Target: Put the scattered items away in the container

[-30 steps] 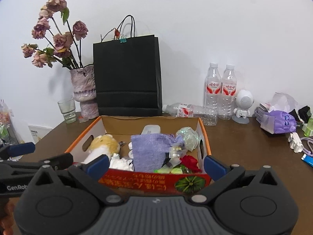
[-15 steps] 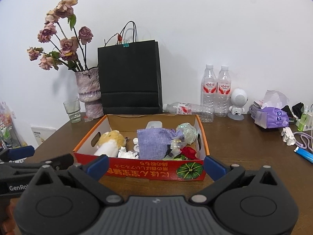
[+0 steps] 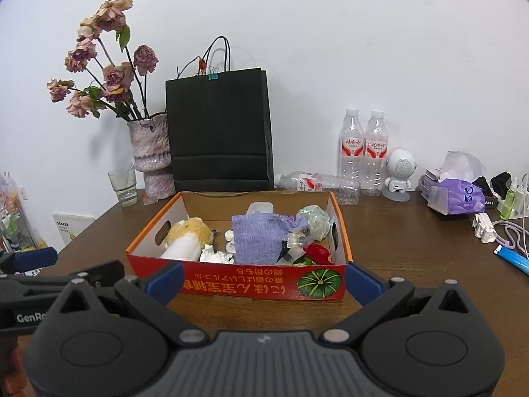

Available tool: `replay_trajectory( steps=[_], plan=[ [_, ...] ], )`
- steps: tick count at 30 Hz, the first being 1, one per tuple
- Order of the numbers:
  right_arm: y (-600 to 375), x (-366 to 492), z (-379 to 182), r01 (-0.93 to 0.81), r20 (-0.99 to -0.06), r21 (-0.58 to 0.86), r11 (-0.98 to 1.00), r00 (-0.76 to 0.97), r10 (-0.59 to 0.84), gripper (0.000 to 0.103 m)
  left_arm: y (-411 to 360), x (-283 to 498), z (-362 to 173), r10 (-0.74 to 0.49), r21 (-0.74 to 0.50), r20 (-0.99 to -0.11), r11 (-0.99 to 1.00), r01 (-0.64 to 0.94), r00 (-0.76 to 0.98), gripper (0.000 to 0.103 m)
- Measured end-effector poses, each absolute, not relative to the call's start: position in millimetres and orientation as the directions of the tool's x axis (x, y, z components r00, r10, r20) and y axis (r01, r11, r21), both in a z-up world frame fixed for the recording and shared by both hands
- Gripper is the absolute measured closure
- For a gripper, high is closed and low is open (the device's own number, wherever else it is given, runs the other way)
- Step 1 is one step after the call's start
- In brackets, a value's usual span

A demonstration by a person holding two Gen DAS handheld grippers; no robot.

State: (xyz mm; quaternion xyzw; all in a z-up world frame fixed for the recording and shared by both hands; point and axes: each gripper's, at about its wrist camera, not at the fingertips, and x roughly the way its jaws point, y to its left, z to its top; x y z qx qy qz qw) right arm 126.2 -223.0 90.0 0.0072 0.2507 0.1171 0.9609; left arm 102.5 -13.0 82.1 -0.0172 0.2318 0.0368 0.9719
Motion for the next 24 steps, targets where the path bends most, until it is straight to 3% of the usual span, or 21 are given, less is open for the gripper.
replay_trajectory(
  steps=[24],
  plan=[
    [-222.3,125.7,83.6,-0.216,-0.487,0.075,0.973,0.844,0.225,0.000,-12.2,104.0,79.5,0.065,-0.013,-0.452,0.997,-0.079,0.890,0.000]
  ],
)
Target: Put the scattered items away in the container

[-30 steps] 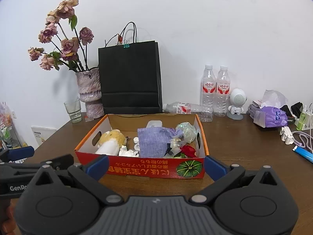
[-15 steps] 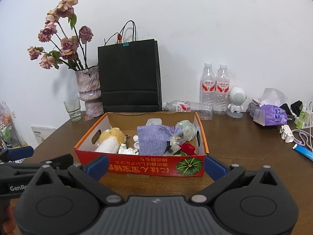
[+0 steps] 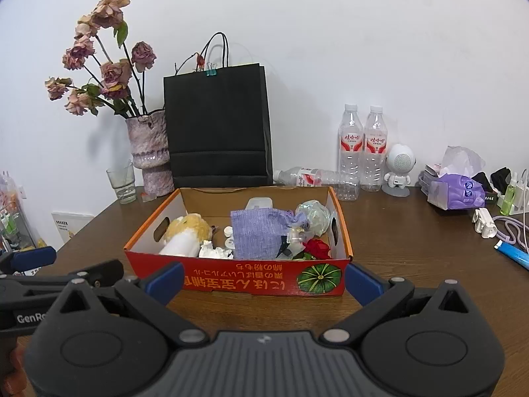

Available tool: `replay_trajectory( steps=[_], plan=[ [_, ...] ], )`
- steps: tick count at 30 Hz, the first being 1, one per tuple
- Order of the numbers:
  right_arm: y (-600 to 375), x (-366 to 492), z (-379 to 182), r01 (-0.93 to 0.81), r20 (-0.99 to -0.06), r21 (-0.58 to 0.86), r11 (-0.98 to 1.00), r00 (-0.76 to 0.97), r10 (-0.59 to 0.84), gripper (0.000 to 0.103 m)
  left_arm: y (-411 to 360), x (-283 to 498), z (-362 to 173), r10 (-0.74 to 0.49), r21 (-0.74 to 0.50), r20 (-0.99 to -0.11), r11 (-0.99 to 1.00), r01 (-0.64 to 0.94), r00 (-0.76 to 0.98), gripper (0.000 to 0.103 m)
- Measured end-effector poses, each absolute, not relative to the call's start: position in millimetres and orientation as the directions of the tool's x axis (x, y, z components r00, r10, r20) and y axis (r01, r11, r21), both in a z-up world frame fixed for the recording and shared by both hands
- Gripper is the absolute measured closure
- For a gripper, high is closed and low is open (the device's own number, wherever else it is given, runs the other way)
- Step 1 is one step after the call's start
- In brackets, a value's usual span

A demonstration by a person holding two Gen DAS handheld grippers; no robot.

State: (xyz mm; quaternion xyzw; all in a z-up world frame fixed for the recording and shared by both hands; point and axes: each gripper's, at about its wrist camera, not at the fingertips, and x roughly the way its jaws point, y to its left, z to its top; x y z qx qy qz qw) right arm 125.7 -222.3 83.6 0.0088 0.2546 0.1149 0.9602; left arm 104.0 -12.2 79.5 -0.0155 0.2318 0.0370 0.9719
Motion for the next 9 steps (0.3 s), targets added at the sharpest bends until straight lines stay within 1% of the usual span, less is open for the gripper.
replay_trajectory(
  steps=[5,9],
  plan=[
    [-222.3,125.7,82.2,-0.214,-0.489,0.073,0.974,0.844,0.222,0.000,-11.7,103.9,77.9,0.067,-0.008,-0.445,0.997,-0.079,0.893,0.000],
    [-222.3,126.3,81.8,-0.213,-0.490,0.070,0.975,0.844,0.220,0.000,-16.4,101.3,77.1,0.099,0.039,-0.414,0.995,-0.091,0.905,0.000]
  ],
)
